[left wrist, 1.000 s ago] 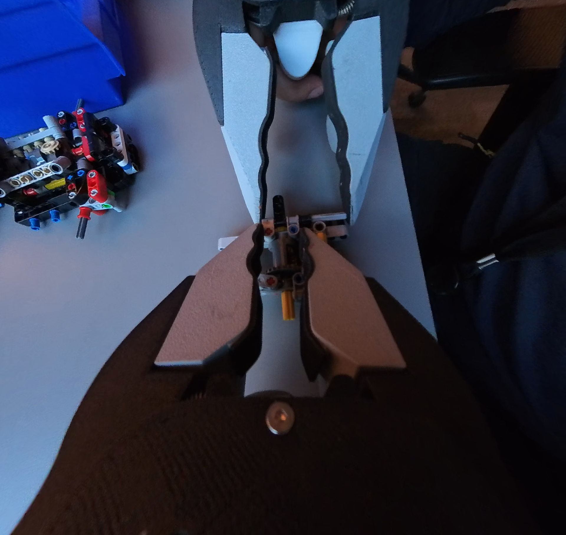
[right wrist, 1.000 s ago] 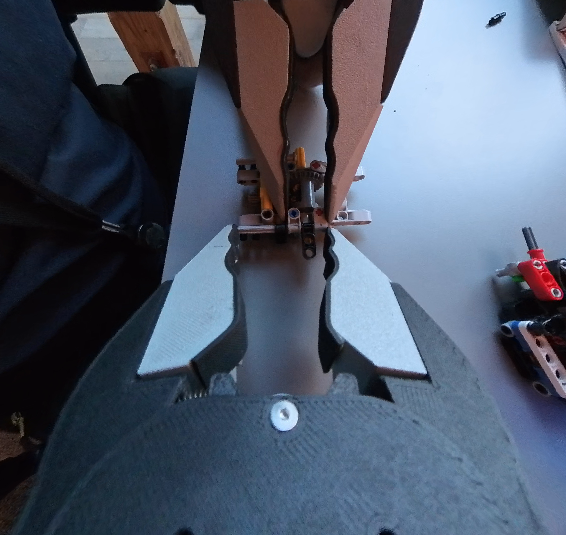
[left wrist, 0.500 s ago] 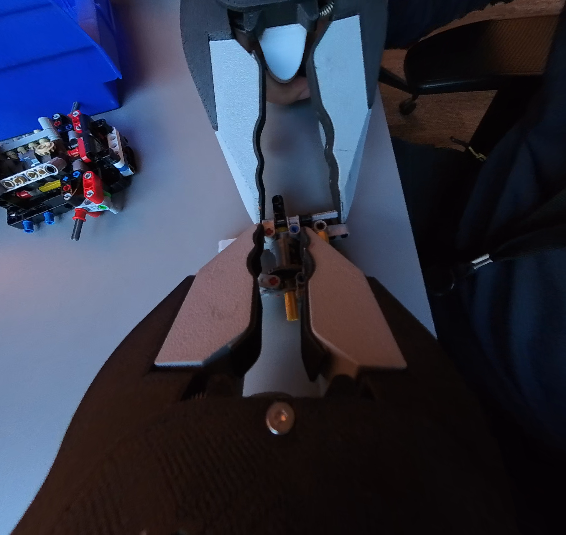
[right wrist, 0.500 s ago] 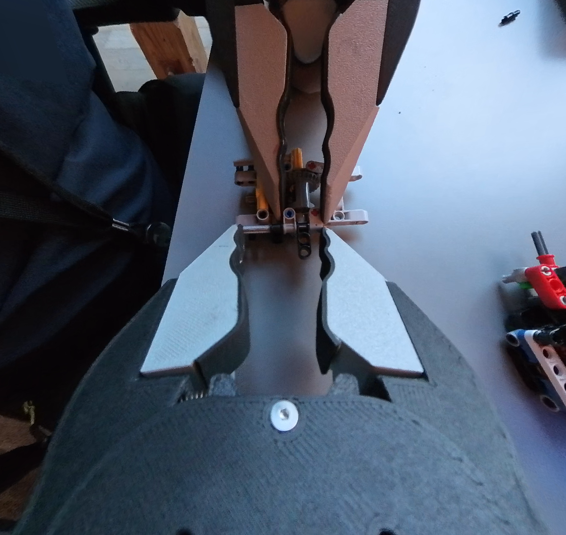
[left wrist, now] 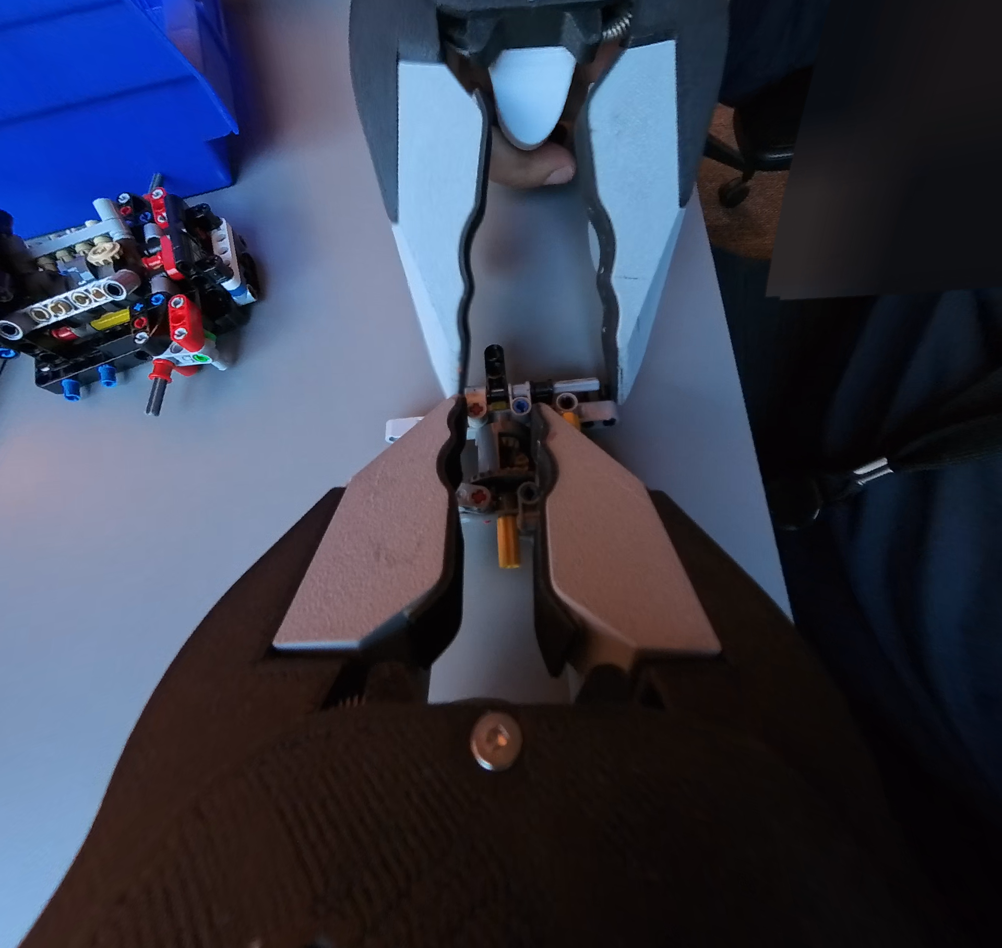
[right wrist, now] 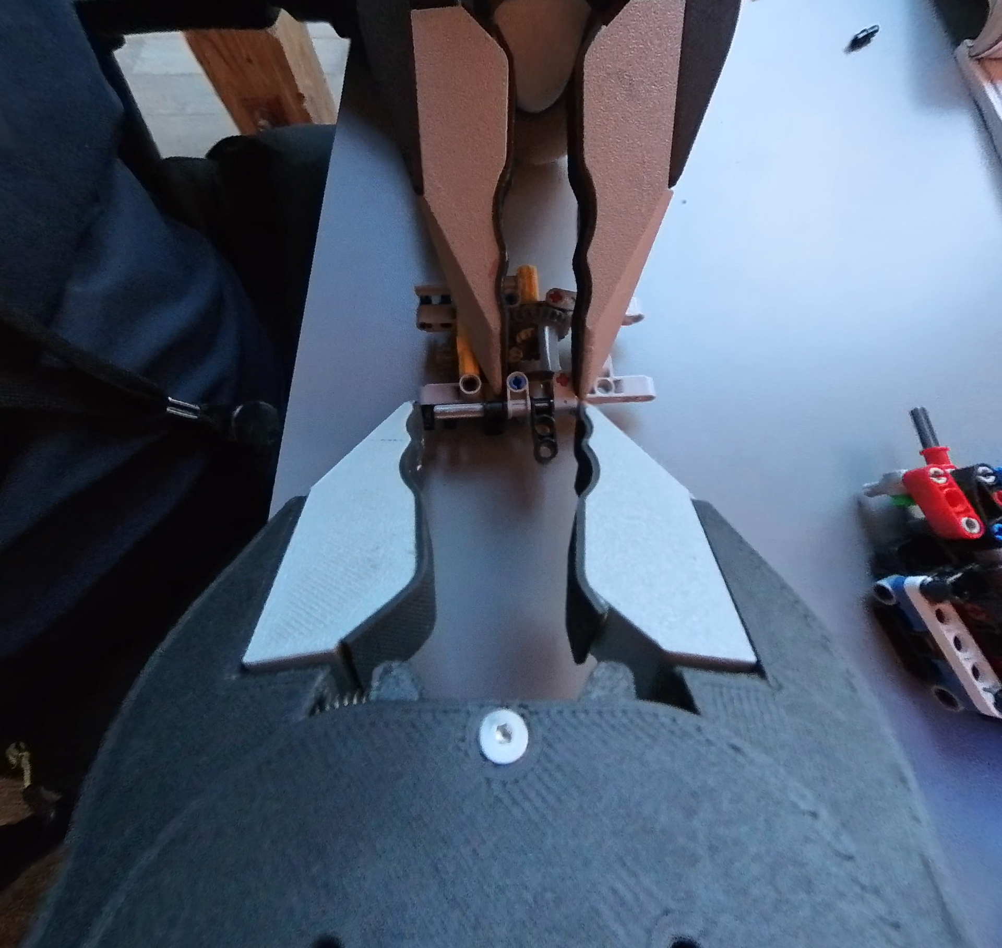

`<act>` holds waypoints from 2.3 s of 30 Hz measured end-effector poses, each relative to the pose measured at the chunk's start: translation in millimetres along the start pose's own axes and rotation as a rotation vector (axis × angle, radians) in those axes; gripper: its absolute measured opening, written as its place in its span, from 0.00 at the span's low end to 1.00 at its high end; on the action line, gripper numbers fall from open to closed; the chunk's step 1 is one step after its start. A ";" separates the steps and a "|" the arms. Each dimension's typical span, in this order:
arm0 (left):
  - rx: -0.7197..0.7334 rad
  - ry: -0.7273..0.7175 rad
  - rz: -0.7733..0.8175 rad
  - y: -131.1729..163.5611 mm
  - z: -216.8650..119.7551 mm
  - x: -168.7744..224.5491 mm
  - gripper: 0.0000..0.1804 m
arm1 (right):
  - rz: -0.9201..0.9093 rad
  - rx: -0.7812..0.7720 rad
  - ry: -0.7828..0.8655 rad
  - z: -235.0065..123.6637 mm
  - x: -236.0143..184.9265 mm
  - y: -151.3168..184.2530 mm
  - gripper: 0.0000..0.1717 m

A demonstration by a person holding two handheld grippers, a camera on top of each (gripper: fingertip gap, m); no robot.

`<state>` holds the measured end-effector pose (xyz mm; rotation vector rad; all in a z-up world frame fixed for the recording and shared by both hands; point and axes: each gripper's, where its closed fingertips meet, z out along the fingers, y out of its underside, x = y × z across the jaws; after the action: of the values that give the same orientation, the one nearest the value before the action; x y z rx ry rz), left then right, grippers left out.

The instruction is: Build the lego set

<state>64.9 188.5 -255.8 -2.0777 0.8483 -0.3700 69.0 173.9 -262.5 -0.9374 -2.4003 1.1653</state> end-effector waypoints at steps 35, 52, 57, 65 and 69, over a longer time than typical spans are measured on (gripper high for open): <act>0.031 0.048 -0.088 -5.1 -4.1 0.4 0.16 | -0.032 0.036 0.002 -3.0 1.0 -3.9 0.31; -0.024 -0.253 -0.279 26.6 -86.6 -4.7 0.28 | 0.047 0.255 0.104 -36.1 26.2 -20.9 0.42; -0.081 -0.380 -0.449 95.3 -111.0 13.0 0.29 | 0.076 0.284 0.257 -48.7 48.4 -18.5 0.41; 0.033 -0.525 -0.521 126.3 -154.6 30.3 0.29 | 0.138 0.307 0.461 -68.5 71.2 -11.8 0.39; 0.072 -0.570 -0.539 130.5 -165.5 31.3 0.31 | 0.149 0.310 0.512 -74.4 70.9 -9.7 0.38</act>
<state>-57.0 13.8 -261.1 -2.1554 -0.0662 -0.0693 52.0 260.5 -209.1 -1.1552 -1.7189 1.1352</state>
